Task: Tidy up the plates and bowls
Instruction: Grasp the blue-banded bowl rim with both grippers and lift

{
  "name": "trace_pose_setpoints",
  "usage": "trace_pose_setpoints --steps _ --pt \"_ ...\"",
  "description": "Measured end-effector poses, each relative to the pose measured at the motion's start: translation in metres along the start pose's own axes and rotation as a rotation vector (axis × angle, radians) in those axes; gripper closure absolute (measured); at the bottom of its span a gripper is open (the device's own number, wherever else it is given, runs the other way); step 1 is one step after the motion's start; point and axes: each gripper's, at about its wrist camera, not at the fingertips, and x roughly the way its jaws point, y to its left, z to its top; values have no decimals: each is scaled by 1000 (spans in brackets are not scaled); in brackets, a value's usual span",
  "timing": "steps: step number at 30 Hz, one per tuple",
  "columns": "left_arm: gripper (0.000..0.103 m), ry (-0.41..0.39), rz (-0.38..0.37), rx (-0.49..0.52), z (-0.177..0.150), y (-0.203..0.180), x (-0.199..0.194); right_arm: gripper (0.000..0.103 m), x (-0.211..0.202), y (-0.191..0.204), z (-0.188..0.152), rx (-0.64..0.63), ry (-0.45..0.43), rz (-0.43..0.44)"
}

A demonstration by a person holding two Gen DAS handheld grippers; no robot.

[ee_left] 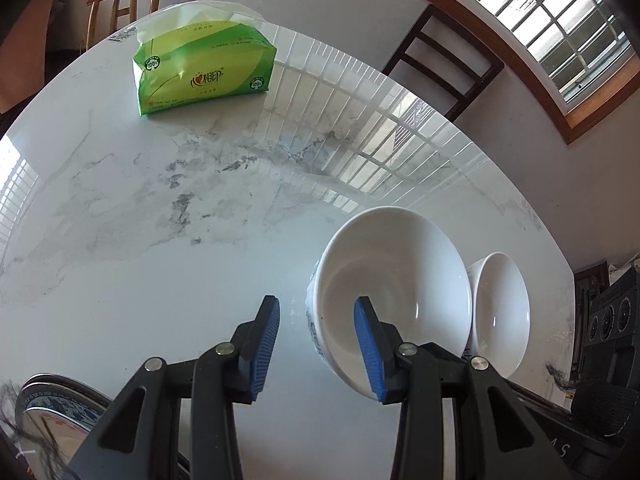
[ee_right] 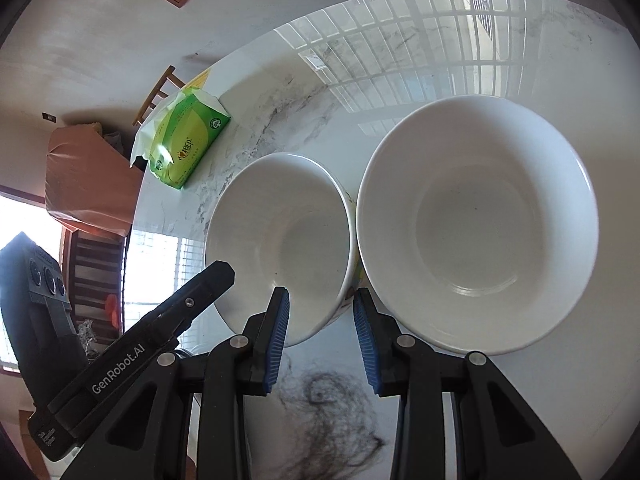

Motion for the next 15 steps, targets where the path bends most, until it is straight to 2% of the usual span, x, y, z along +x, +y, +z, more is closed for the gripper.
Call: trace_pose_setpoints --steps 3,4,5,7,10,15 --pt "64 15 0 -4 -1 -1 8 71 1 -1 0 8 1 -9" --pt "69 25 14 6 -2 -2 11 71 3 -2 -1 18 4 -13" --pt "85 40 36 20 -4 -4 13 71 3 -1 -2 17 -3 -20" --pt "87 38 86 44 -8 -6 13 70 5 3 -3 -1 -1 -23" --pt "88 28 149 65 -16 -5 8 76 9 7 -6 -39 2 -38" --pt "88 10 144 51 -34 0 -13 82 7 4 -12 -78 22 30"
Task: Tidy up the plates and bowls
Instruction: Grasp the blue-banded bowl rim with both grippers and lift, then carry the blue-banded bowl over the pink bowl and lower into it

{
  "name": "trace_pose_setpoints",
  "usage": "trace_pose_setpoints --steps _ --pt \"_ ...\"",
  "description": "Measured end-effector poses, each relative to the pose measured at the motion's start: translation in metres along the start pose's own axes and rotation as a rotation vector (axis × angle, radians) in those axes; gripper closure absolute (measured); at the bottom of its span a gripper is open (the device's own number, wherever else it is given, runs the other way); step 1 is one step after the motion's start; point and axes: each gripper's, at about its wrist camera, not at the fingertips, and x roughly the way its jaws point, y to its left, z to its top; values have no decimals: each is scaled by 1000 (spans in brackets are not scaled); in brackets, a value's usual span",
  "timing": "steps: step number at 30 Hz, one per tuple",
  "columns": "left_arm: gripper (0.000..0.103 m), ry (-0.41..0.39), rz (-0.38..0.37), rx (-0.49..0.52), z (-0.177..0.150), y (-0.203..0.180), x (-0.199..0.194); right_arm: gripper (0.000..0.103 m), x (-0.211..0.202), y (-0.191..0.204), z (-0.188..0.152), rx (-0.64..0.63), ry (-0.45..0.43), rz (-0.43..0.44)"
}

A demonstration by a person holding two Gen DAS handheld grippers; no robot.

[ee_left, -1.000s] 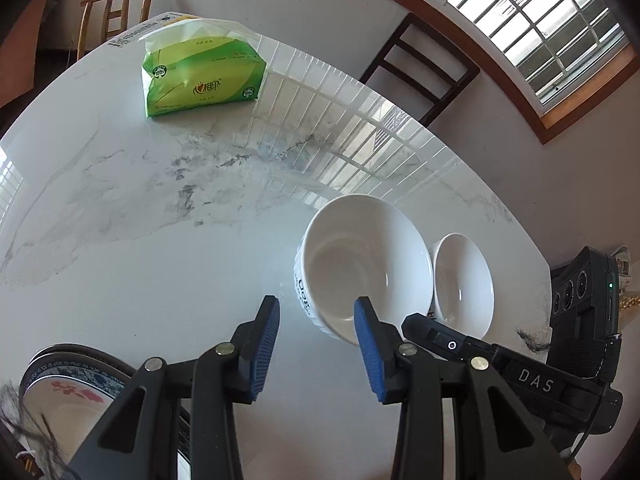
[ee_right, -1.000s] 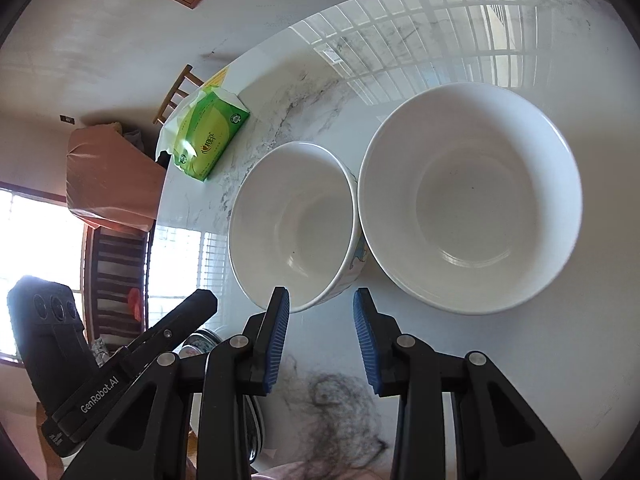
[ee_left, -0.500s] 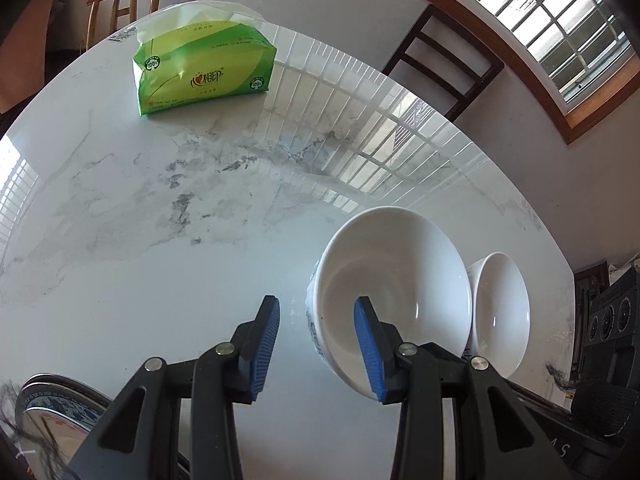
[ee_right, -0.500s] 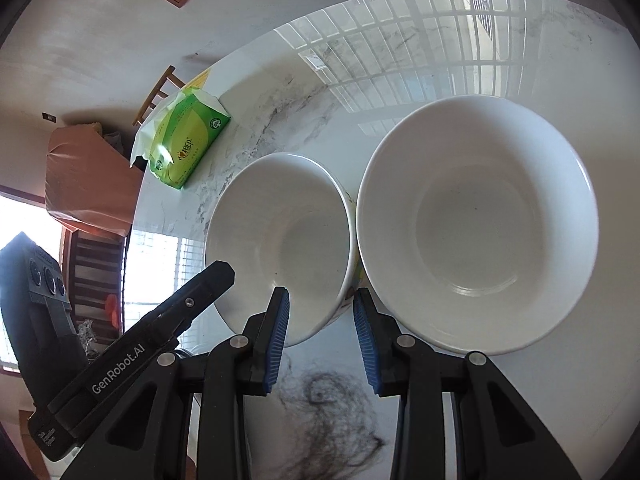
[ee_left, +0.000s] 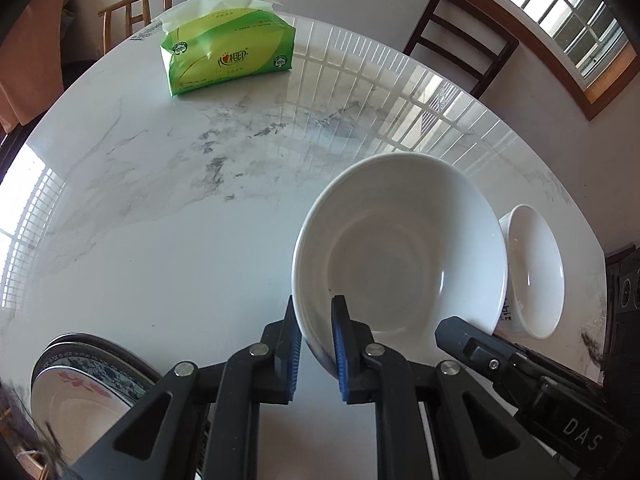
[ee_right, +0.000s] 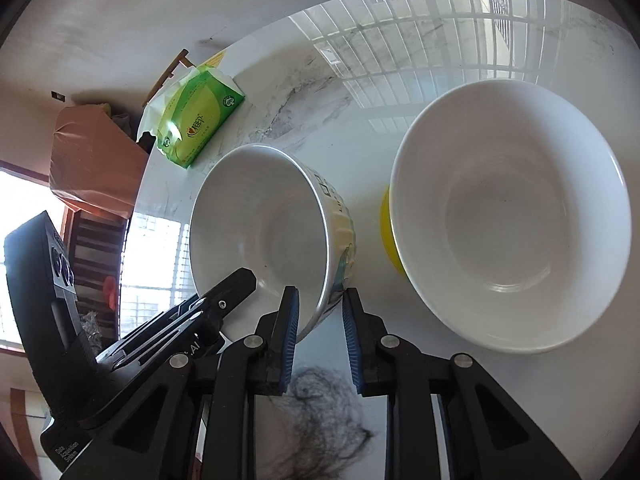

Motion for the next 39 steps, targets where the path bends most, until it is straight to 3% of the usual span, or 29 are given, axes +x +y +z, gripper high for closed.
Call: trace_pose_setpoints --steps 5,20,30,39 --pt "88 -75 28 20 -19 -9 -31 84 -15 2 -15 -30 -10 54" --pt "88 -167 18 84 -97 -27 -99 85 -80 3 -82 -86 -89 163" --pt "88 -200 15 128 -143 -35 -127 85 -104 -1 -129 -112 -113 188" --pt "88 -182 18 145 -176 -33 -130 85 -106 -10 -166 -112 -100 197"
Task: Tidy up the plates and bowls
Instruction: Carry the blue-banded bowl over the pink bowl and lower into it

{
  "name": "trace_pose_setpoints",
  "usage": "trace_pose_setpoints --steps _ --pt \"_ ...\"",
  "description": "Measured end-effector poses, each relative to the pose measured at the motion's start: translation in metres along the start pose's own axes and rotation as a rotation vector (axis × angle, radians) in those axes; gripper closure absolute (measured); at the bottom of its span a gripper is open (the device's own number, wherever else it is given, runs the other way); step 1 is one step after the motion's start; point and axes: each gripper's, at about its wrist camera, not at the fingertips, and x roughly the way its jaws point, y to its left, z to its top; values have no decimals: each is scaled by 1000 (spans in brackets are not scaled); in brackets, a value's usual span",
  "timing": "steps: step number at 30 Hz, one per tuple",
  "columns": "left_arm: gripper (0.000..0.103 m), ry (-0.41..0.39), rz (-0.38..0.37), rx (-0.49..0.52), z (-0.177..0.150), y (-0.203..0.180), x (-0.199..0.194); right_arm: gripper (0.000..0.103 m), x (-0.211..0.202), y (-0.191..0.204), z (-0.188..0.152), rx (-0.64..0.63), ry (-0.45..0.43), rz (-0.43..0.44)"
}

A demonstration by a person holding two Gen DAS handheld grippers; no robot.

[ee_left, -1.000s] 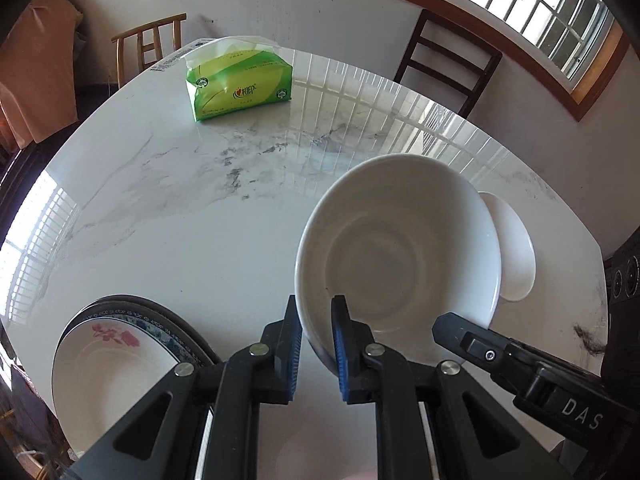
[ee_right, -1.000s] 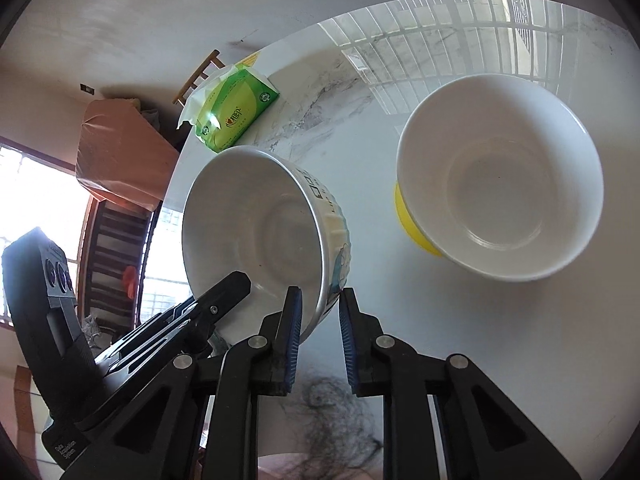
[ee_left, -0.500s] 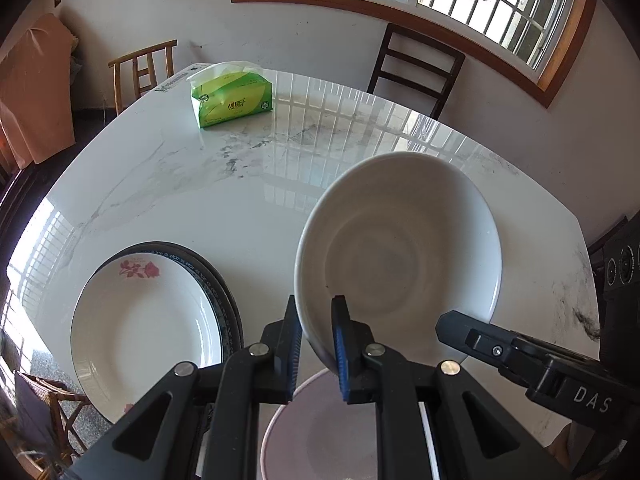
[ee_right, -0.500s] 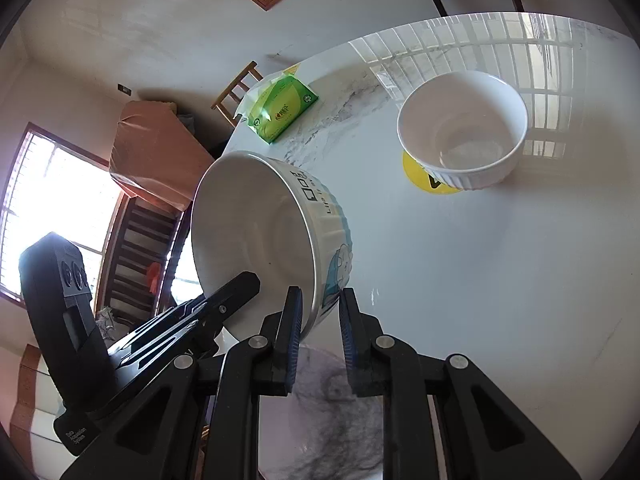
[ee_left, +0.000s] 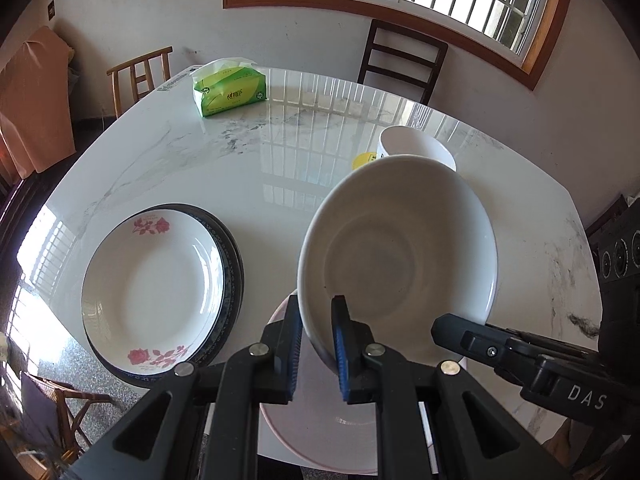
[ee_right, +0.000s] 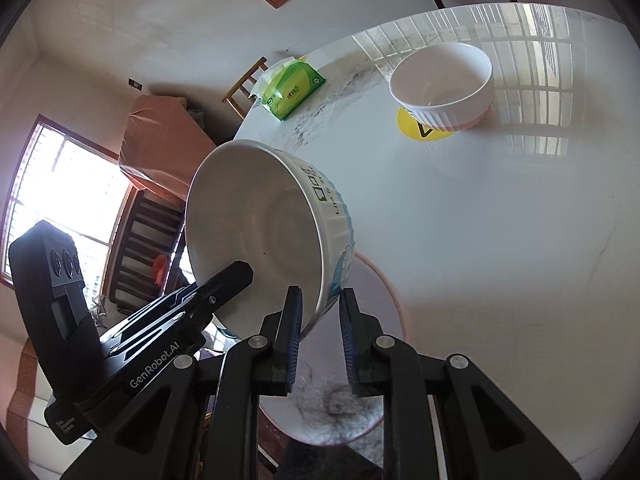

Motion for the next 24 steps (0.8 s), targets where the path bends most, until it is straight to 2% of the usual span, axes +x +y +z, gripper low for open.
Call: trace_pose_setpoints --steps 24 --pt "86 107 -19 14 -49 5 1 84 5 1 -43 -7 51 -43"
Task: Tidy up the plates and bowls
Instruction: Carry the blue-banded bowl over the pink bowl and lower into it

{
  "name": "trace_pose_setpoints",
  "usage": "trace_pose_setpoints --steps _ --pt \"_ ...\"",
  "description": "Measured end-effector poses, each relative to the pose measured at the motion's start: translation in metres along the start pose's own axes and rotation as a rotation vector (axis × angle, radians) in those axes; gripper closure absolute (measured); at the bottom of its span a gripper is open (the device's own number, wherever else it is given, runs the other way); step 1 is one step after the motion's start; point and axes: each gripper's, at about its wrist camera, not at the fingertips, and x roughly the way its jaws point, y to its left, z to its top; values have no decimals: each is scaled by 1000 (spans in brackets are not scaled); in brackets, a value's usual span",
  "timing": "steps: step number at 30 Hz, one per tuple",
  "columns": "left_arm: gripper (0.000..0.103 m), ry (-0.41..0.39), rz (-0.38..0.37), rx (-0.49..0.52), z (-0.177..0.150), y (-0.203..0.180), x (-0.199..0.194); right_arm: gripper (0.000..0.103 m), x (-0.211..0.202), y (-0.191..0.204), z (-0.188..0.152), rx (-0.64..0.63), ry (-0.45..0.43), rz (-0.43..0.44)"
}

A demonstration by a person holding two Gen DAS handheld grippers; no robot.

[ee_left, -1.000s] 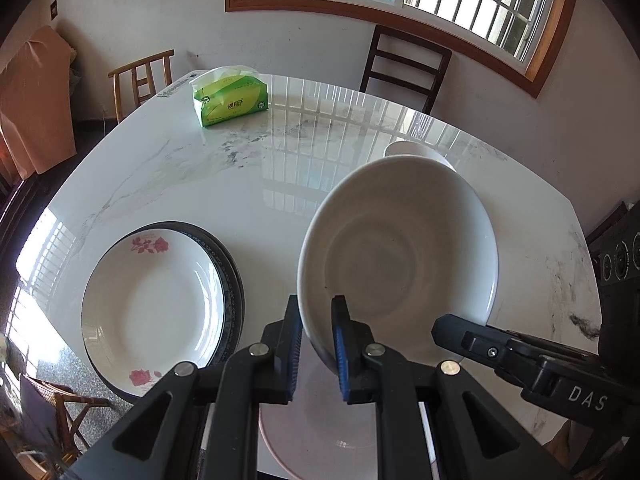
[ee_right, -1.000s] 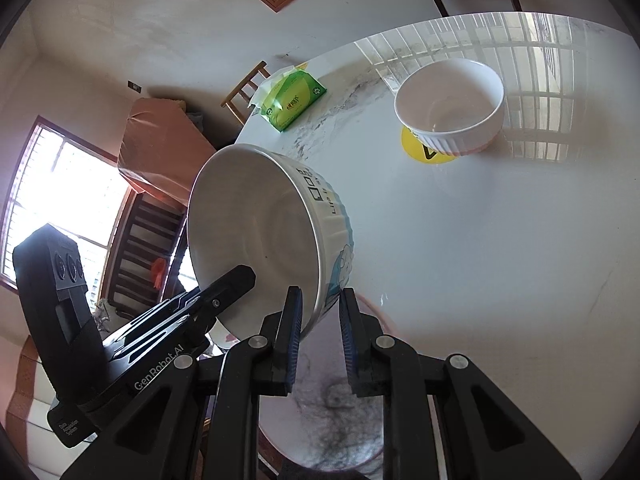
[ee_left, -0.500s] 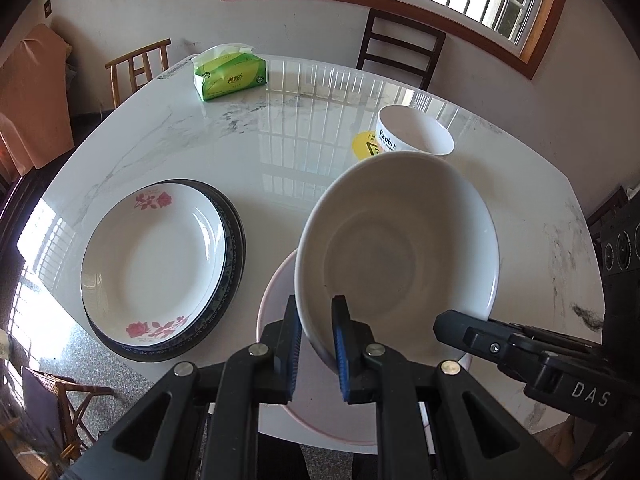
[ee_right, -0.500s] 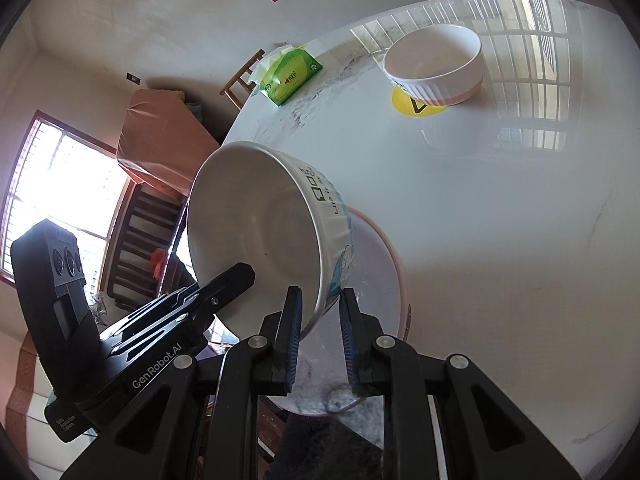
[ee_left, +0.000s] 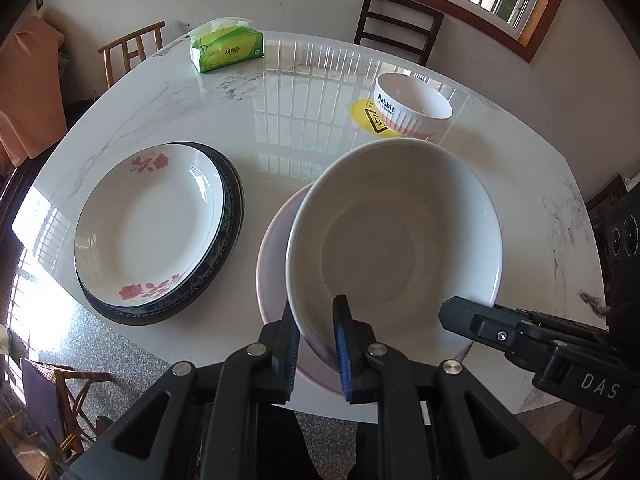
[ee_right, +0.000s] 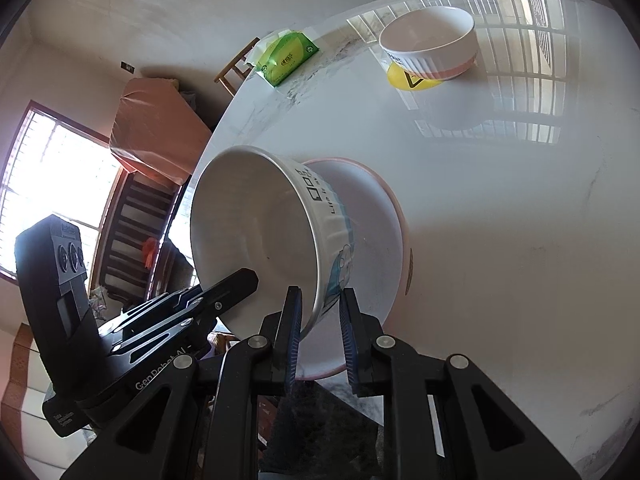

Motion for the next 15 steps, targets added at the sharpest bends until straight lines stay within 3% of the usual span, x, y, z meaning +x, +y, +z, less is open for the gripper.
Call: trace_pose_setpoints --steps 15 --pt "84 48 -9 -1 -2 -2 7 84 4 -3 -2 16 20 -27"
